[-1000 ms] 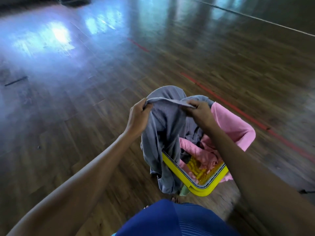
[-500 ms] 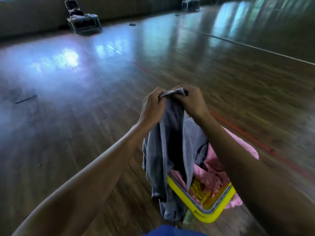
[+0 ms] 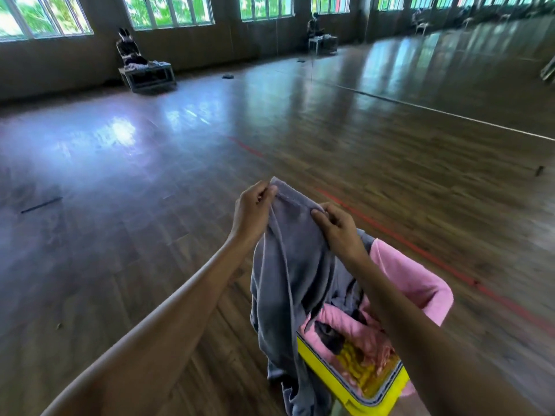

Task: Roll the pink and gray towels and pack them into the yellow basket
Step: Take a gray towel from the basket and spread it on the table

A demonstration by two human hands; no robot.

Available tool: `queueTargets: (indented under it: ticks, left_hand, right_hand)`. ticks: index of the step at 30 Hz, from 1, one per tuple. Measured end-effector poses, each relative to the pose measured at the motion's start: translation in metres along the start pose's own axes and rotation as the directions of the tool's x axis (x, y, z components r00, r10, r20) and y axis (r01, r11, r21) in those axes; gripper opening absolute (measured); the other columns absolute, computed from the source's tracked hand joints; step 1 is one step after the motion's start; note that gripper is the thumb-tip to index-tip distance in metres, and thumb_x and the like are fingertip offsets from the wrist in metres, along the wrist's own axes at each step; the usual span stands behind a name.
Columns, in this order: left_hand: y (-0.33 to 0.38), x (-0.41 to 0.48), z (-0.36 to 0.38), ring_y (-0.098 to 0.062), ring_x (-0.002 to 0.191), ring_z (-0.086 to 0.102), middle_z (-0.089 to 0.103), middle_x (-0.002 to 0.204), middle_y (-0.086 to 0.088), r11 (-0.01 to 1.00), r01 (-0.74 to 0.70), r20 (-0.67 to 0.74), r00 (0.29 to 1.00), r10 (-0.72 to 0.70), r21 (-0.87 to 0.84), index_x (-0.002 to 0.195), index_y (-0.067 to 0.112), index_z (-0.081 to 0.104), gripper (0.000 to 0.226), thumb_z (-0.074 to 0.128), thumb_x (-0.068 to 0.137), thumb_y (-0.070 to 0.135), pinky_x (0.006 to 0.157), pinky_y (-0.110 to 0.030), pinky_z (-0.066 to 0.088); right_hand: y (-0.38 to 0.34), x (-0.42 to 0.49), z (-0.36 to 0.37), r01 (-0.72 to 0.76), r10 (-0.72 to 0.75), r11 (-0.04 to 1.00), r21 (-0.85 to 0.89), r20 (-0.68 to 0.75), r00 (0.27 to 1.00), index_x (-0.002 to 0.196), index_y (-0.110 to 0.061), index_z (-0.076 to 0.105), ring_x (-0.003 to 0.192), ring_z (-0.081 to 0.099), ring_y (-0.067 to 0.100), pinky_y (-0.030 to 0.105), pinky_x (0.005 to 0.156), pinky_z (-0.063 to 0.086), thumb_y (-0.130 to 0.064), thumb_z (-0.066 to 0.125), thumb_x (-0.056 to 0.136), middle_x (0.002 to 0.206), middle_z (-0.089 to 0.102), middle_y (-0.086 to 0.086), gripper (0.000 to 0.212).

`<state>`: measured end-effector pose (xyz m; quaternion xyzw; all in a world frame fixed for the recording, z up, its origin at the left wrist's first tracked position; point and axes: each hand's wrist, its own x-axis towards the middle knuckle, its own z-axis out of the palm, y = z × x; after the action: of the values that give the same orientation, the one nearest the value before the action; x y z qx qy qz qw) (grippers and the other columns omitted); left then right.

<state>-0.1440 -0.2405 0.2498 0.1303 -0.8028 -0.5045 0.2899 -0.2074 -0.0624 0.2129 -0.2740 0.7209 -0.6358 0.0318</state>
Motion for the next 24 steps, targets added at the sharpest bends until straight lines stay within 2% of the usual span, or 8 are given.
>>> queueTargets:
  ticks: [3, 6, 9, 11, 13, 16, 19, 24]
  left_hand:
    - [0.009, 0.012, -0.002, -0.01, 0.06, 0.041, 0.045, 0.06, 0.01, 0.993, 0.053, -0.098, 0.993, -0.063, -0.105, 0.068, 0.014, 0.049, 0.024, 0.052, 0.09, 0.022, 0.06, -0.036, 0.038]
    - [0.027, 0.024, -0.008, -0.009, 0.063, 0.036, 0.039, 0.063, 0.007, 0.987, 0.036, -0.186, 0.98, -0.065, -0.155, 0.067, 0.015, 0.046, 0.027, 0.05, 0.093, 0.017, 0.059, -0.031, 0.032]
    - [0.032, 0.035, -0.023, -0.009, 0.064, 0.033, 0.036, 0.068, 0.0, 0.985, 0.032, -0.252, 0.965, -0.075, -0.171, 0.072, 0.007, 0.047, 0.024, 0.048, 0.095, 0.014, 0.058, -0.031, 0.027]
    - [0.029, 0.033, -0.031, -0.007, 0.062, 0.032, 0.038, 0.071, -0.003, 0.994, 0.029, -0.245, 0.968, -0.054, -0.105, 0.076, 0.007, 0.048, 0.02, 0.047, 0.095, 0.012, 0.059, -0.03, 0.027]
    - [0.025, 0.023, -0.028, -0.004, 0.066, 0.04, 0.05, 0.077, -0.003, 1.0, -0.008, -0.178, 0.984, 0.007, -0.006, 0.08, 0.015, 0.053, 0.014, 0.047, 0.093, 0.013, 0.063, -0.027, 0.032]
    - [0.023, 0.003, -0.008, -0.003, 0.079, 0.051, 0.063, 0.088, -0.002, 0.997, -0.051, 0.077, 0.996, 0.046, 0.058, 0.089, 0.024, 0.059, 0.011, 0.049, 0.095, 0.021, 0.077, -0.025, 0.04]
    - [0.025, -0.015, 0.004, -0.005, 0.085, 0.057, 0.066, 0.094, 0.002, 0.994, -0.069, 0.304, 0.952, 0.039, 0.089, 0.101, 0.022, 0.063, 0.012, 0.058, 0.094, 0.029, 0.08, -0.024, 0.044]
    - [0.013, -0.025, 0.004, -0.001, 0.081, 0.056, 0.064, 0.088, 0.007, 0.961, -0.143, 0.336, 0.94, 0.056, 0.239, 0.095, 0.018, 0.068, 0.016, 0.068, 0.087, 0.032, 0.072, -0.007, 0.036]
  right_hand:
    - [-0.013, 0.009, -0.005, -0.031, 0.045, 0.993, -0.114, 0.126, 0.991, 0.087, -0.014, 0.07, 0.069, 0.052, 0.007, 0.027, 0.066, 0.045, -0.03, 0.065, 0.092, 0.073, 0.061, 0.004, 0.017]
    - [-0.009, 0.001, -0.004, -0.102, 0.154, 0.98, -0.171, 0.327, 0.932, 0.073, 0.003, 0.062, 0.063, 0.045, 0.008, 0.024, 0.06, 0.039, -0.027, 0.066, 0.091, 0.068, 0.05, 0.0, 0.035]
    - [0.016, -0.016, -0.012, -0.201, 0.241, 0.966, -0.16, 0.288, 0.927, 0.06, -0.014, 0.059, 0.059, 0.047, 0.003, 0.022, 0.061, 0.039, -0.03, 0.063, 0.093, 0.062, 0.052, -0.008, 0.037]
    - [0.023, -0.022, -0.02, -0.179, 0.193, 0.98, -0.085, 0.202, 0.96, 0.072, -0.007, 0.063, 0.068, 0.052, 0.007, 0.029, 0.067, 0.042, -0.045, 0.062, 0.089, 0.069, 0.056, -0.004, 0.042]
    - [0.014, -0.016, -0.024, -0.108, 0.114, 0.993, -0.045, 0.15, 0.982, 0.084, 0.001, 0.063, 0.075, 0.051, 0.01, 0.032, 0.071, 0.042, -0.047, 0.061, 0.088, 0.077, 0.057, 0.0, 0.049]
    - [-0.013, 0.002, -0.019, -0.013, 0.042, 0.993, -0.117, 0.247, 0.968, 0.09, -0.006, 0.066, 0.077, 0.051, 0.006, 0.03, 0.072, 0.043, -0.028, 0.057, 0.096, 0.078, 0.059, 0.0, 0.025]
    - [-0.022, 0.013, -0.01, 0.039, 0.008, 0.988, -0.149, 0.303, 0.953, 0.086, -0.001, 0.062, 0.073, 0.047, 0.011, 0.039, 0.068, 0.043, -0.045, 0.056, 0.091, 0.073, 0.052, 0.007, 0.044]
    - [-0.025, 0.018, -0.004, 0.033, 0.02, 0.984, -0.176, 0.29, 0.957, 0.09, 0.004, 0.065, 0.077, 0.049, 0.009, 0.041, 0.074, 0.046, -0.051, 0.058, 0.087, 0.079, 0.057, 0.001, 0.055]
